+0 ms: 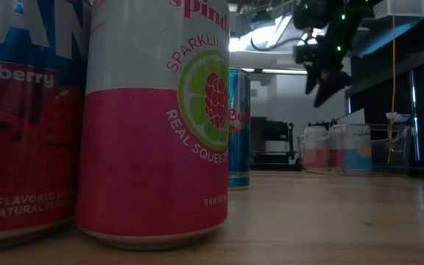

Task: Sort soda cans
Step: Put the pink-white soda can into the right transparent bin

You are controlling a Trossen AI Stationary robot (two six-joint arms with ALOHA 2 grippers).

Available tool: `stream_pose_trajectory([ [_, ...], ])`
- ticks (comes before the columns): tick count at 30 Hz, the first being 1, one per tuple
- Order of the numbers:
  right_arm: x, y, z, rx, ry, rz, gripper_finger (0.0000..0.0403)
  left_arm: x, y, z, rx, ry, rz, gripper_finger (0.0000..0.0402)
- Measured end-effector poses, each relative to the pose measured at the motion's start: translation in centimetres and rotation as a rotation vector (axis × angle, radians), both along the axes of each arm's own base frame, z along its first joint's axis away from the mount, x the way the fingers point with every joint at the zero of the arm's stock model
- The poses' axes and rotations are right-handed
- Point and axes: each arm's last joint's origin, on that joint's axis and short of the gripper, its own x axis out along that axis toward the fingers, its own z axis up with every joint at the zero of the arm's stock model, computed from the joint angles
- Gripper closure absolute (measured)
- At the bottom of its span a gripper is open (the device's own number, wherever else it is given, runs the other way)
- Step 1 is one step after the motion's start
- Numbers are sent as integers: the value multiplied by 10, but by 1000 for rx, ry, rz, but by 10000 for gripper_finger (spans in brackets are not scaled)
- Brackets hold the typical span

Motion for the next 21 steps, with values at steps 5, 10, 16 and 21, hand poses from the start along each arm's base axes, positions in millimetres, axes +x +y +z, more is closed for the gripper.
stream_pose_trajectory([
  [5,26,43,6,-28,-69,199,20,0,0,0,1,0,-1,233],
  [10,49,86,8,-46,-175,359,19,0,0,0,0,0,0,233],
  [16,73,125,3,-66,-254,499,19,0,0,0,0,-1,0,233],
  [21,94,147,-11,-28,-291,601,6,0,0,0,0,0,0,233],
])
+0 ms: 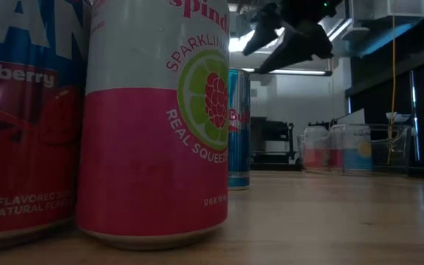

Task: Sort soda cans
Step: Put the pink-white soda can into the right transparent bin

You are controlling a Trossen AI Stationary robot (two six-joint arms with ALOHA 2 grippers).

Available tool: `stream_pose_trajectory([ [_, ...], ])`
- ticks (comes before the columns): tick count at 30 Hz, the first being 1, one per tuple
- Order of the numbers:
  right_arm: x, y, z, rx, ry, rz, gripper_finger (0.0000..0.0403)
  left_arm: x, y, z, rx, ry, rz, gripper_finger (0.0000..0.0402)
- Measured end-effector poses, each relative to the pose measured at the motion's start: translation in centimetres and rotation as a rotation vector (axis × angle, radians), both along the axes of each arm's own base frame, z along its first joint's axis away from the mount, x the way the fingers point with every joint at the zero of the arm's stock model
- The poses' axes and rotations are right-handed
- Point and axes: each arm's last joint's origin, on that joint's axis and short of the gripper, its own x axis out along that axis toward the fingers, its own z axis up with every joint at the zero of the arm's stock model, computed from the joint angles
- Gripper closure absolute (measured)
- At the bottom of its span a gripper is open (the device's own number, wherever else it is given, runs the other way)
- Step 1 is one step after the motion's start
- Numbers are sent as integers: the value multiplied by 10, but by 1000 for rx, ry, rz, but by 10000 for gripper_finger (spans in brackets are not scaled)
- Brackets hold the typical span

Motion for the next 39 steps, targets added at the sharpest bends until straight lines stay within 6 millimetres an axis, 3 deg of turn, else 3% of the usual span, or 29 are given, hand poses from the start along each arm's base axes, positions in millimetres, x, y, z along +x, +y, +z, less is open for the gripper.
stream_pose_trajectory([
  [6,22,26,-18,73,-33,138,4,0,-1,0,5,5,-11,233],
  [12,31,69,-31,122,-70,307,9,2,-13,1,30,3,-91,233],
  [19,29,121,-35,158,-176,448,10,4,-28,5,39,-44,-176,233],
  [26,11,164,-29,205,-249,550,10,4,-40,5,7,-54,-226,233],
  [32,9,189,-35,251,-329,518,10,2,-57,4,-27,-52,-306,233],
  [39,24,193,-69,515,-310,304,10,-1,-71,5,-36,-54,-385,233],
])
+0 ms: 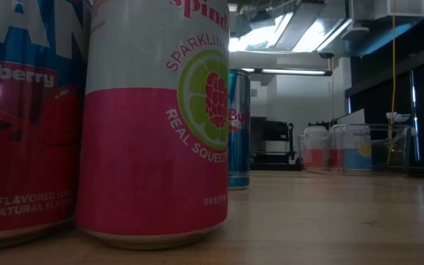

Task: Sort soda cans
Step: Put the pink-white soda can into the right transparent bin

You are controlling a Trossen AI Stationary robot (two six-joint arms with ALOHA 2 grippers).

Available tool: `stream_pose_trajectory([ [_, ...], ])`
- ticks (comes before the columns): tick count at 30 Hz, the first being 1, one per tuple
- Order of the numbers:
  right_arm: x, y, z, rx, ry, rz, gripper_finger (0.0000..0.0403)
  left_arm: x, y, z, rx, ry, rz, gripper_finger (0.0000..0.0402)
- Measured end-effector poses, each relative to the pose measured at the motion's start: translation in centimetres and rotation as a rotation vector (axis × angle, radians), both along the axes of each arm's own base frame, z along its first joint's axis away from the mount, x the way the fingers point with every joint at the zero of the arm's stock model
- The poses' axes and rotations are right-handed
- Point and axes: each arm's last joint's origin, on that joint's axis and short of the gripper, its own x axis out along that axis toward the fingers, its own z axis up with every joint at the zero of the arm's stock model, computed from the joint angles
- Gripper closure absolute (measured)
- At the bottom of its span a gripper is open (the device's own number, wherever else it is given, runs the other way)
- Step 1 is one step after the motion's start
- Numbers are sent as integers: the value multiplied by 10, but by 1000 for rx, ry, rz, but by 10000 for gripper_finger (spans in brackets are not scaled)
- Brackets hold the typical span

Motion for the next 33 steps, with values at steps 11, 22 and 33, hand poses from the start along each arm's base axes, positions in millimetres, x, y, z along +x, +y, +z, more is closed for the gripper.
stream_pose_trajectory([
  [11,29,8,-16,103,11,-61,11,-1,-3,0,11,3,-22,233],
  [22,38,9,-43,148,80,-93,11,-1,-3,0,2,5,-18,233],
  [33,47,11,-68,157,61,-98,11,-1,-3,-1,5,6,-19,233],
])
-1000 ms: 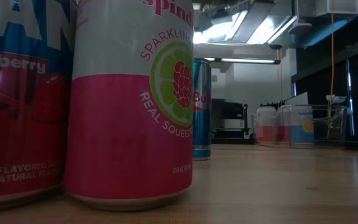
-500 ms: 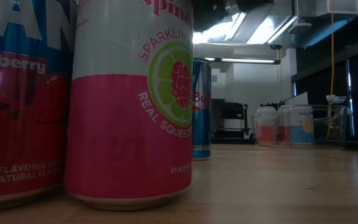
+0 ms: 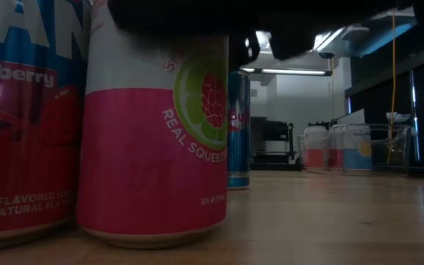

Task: Sort soda cans
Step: Put the pink-white soda can into the right transparent bin

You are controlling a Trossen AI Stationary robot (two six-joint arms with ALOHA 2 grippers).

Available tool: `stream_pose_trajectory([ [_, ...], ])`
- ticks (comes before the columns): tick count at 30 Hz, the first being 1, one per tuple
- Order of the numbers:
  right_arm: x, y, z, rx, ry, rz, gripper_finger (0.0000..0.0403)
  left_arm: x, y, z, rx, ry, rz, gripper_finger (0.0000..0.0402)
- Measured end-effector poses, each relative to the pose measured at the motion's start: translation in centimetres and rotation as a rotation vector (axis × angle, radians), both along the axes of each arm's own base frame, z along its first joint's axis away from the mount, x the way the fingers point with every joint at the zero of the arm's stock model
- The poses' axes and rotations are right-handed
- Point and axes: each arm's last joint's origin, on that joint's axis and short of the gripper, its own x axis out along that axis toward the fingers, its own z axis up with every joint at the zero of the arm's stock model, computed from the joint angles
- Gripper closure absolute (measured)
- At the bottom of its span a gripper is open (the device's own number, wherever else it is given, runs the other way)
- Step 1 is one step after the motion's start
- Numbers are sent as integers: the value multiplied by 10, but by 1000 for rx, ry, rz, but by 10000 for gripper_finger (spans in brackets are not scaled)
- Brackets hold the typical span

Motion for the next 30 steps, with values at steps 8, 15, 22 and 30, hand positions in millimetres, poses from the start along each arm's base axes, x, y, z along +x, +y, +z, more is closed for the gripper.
stream_pose_trajectory([
  [8,1,1,3,-31,-47,5,30,0,0,0,13,-3,-6,233],
  [15,1,0,4,-87,-58,15,114,0,0,0,9,-2,-4,233],
  [22,0,0,8,-130,-56,52,118,0,0,0,10,-2,-5,233],
  [30,-17,-1,31,-228,18,63,117,0,0,0,17,-3,-8,233],
])
